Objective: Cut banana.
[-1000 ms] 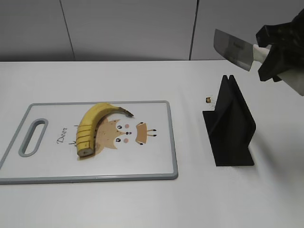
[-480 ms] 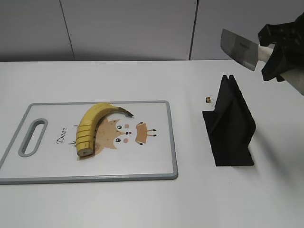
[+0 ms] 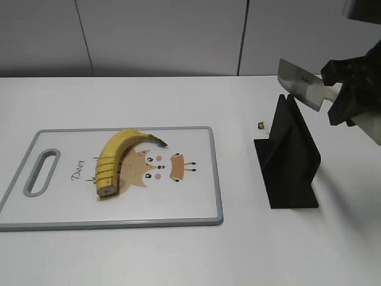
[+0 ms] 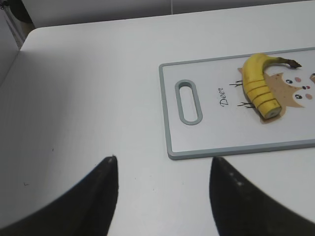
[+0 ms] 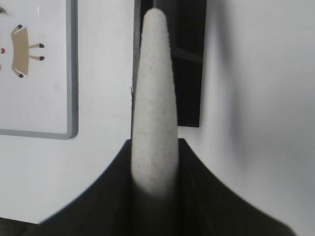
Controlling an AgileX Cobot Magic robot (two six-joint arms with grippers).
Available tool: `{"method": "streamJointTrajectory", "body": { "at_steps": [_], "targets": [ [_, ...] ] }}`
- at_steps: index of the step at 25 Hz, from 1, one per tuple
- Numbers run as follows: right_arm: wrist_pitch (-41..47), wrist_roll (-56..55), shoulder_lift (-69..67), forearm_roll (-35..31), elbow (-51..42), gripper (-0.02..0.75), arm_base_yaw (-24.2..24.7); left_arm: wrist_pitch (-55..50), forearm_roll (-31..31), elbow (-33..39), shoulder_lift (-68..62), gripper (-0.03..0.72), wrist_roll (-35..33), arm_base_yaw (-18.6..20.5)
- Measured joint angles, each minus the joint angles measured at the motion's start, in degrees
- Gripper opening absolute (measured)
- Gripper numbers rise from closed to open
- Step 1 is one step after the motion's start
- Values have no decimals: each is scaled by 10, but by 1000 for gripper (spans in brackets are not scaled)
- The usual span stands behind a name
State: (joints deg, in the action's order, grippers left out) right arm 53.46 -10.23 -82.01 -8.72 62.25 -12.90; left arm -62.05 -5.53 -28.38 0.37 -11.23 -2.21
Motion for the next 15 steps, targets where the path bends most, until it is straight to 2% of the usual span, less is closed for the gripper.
{"method": "streamJointTrajectory", "body": {
  "at_steps": [15],
  "targets": [
    [-18,0,1,-7,14,162,0,0,0,1,0,560,1,4]
  ]
}}
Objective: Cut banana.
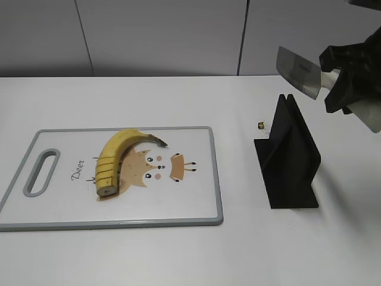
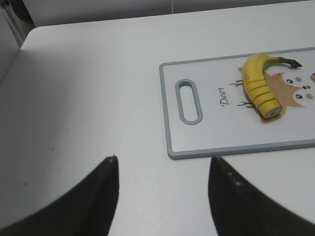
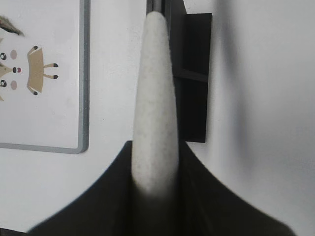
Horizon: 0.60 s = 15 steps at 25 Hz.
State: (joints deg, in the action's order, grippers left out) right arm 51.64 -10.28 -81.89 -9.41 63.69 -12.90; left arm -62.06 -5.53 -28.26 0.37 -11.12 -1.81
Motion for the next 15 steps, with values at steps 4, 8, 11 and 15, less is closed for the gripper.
{"method": "streamJointTrajectory", "body": {
  "at_steps": [4,8,11,15],
  "targets": [
    [4,0,-7,-1,0,162,0,0,0,0,0,560,1,0],
    [6,0,-20,-1,0,162,-5,0,0,0,0,558,1,0],
    [6,0,-25,-1,0,162,-10,0,0,0,0,556,1,0],
    [14,0,-39,0,0,162,-11,0,0,0,0,555,1,0]
  ]
}}
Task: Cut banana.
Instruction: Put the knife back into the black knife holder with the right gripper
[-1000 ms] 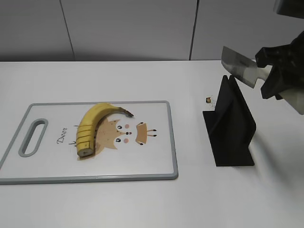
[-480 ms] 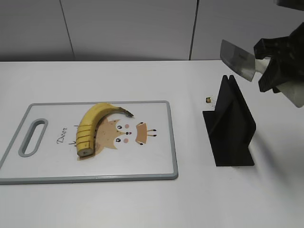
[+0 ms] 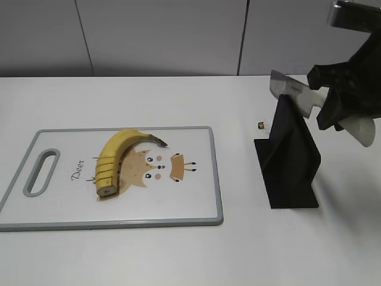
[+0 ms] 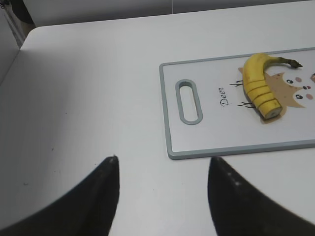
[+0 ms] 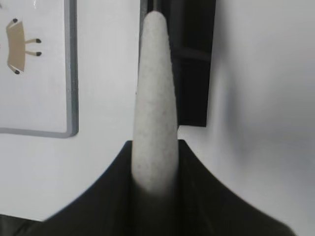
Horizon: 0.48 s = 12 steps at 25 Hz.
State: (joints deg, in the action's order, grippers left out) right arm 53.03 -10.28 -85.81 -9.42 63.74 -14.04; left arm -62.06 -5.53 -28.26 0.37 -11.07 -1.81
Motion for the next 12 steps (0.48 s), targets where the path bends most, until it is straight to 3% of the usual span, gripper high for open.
{"method": "streamJointTrajectory", "body": {
  "at_steps": [12],
  "targets": [
    [48,-1,-32,-5,2,162,-11,0,0,0,0,547,0,0]
  ]
}}
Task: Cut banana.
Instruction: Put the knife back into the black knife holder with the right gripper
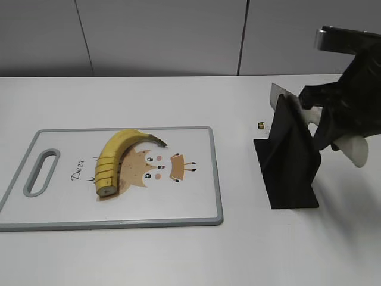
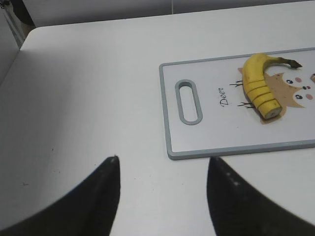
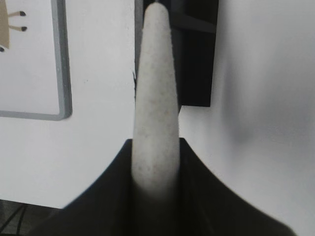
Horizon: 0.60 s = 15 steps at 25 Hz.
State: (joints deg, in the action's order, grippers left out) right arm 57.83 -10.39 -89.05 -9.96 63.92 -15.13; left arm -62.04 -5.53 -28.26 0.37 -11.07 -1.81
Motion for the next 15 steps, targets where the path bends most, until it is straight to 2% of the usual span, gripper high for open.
{"method": "streamJointTrajectory", "body": {
  "at_steps": [5,15],
  "targets": [
    [22,-7,-17,10,0,162,-16,0,0,0,0,545,0,0],
    [30,-10,-22,5,0,162,-17,0,0,0,0,543,0,0]
  ]
}}
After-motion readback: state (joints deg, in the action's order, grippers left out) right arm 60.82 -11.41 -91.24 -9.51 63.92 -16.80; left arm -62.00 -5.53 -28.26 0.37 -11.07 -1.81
